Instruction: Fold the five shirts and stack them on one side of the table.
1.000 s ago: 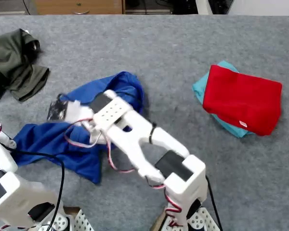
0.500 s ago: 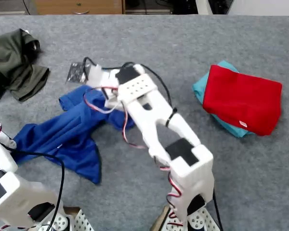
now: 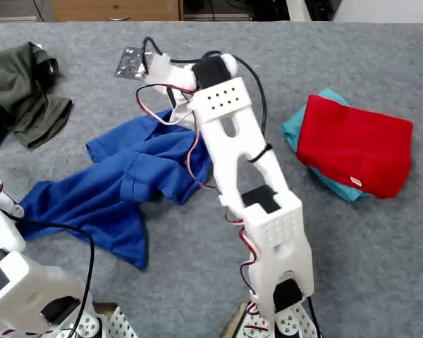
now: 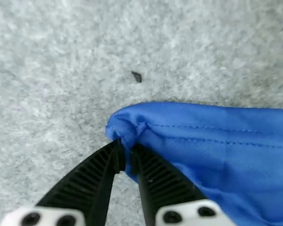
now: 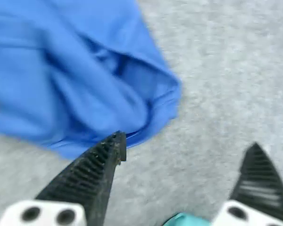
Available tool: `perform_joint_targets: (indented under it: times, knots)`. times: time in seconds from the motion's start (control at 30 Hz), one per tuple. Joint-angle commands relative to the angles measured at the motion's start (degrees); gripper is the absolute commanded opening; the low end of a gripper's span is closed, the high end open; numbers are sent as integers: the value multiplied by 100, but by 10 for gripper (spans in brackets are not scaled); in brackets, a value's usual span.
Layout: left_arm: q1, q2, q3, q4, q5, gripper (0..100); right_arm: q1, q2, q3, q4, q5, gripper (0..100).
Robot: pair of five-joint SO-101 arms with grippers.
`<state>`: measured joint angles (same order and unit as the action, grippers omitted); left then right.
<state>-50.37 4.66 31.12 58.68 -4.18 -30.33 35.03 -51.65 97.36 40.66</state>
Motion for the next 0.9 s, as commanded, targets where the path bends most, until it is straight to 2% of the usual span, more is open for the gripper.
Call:
perform_joint_targets:
  times: [0.0, 0.17, 0.5, 0.87]
  knots:
    - [88, 4, 9, -176, 18, 18, -523, -119, -303, 501, -343, 272]
    - [88, 4, 9, -176, 18, 18, -1200, -268, 127, 484, -580, 189]
    - [88, 4, 0, -176, 18, 18, -2158, -119, 268, -9, -862, 184]
    - [88, 4, 9, -176, 18, 18, -2229, 901, 215, -791, -1090, 185]
